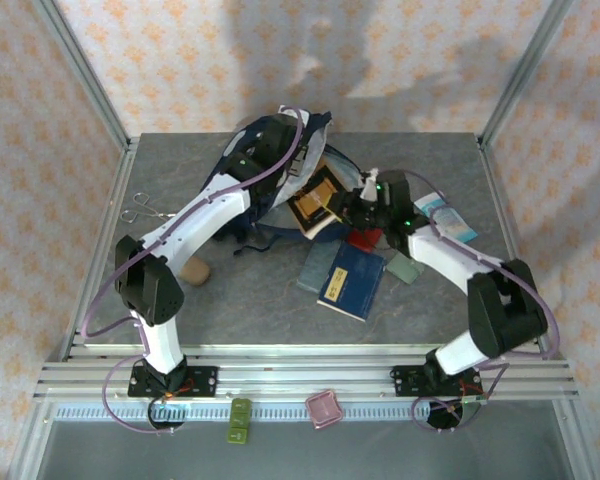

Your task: Pack books, pencil case, and school supplies into a backpack

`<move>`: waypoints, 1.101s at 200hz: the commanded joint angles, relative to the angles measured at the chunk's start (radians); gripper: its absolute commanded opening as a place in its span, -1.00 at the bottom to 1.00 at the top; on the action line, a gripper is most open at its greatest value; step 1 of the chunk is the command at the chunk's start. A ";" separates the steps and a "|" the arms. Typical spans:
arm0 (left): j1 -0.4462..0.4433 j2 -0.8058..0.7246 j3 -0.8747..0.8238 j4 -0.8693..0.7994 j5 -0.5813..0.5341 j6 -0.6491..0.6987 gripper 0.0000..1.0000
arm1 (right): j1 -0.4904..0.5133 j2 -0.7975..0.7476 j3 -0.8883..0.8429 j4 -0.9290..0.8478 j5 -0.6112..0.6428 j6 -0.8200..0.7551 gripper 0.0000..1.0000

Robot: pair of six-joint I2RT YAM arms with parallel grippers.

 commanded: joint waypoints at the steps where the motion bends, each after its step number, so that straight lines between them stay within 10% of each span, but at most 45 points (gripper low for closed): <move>1: -0.005 -0.095 -0.021 0.151 0.013 0.035 -1.00 | 0.019 0.069 0.119 0.093 -0.093 -0.019 -1.00; 85: -0.007 -0.155 -0.105 0.182 0.100 0.035 -1.00 | 0.025 0.657 0.759 -0.274 -0.302 -0.137 -1.00; 162: -0.030 -0.159 -0.148 0.196 0.173 -0.009 -1.00 | 0.053 1.105 1.363 -0.285 -0.306 0.102 -0.78; 220: -0.030 -0.150 -0.151 0.196 0.146 -0.027 -1.00 | 0.031 0.887 1.067 -0.345 -0.113 0.019 -0.06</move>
